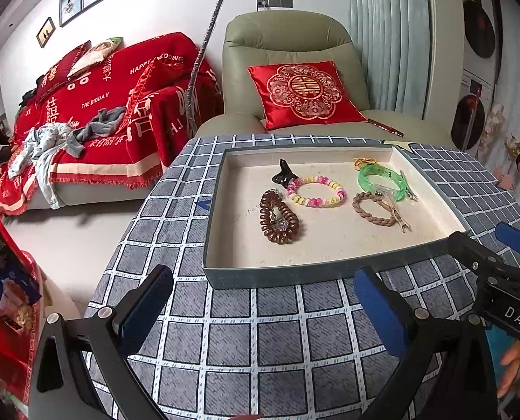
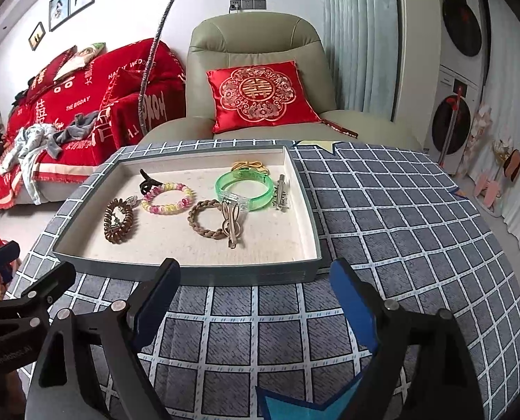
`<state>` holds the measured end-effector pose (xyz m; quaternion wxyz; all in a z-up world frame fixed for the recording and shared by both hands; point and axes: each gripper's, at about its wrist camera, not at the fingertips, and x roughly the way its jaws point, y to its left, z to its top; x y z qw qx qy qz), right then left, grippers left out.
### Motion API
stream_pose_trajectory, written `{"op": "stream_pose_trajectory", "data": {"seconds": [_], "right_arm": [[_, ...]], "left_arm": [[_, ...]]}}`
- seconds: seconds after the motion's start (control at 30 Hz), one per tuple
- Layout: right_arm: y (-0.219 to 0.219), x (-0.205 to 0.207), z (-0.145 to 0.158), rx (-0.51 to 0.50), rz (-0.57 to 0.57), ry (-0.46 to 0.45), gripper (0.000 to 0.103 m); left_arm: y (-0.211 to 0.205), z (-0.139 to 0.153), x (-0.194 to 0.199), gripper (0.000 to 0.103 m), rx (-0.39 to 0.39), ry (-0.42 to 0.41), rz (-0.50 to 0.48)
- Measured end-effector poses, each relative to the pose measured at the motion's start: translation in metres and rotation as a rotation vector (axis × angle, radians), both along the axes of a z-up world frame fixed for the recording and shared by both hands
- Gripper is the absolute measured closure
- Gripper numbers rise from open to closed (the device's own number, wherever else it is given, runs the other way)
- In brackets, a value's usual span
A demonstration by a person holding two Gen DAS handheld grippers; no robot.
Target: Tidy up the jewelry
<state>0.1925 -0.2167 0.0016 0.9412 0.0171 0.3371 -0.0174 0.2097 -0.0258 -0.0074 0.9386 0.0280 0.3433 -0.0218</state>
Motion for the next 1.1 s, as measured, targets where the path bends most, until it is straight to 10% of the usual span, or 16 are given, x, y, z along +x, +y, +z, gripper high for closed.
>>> {"op": "stream_pose_trajectory", "data": {"seconds": [1.1], "right_arm": [[0.005,-0.0039,0.0043,0.001,0.007,-0.006,0.014]], "left_arm": [[-0.0004,0.0017,-0.003,0.0,-0.005,0.001,-0.001]]}}
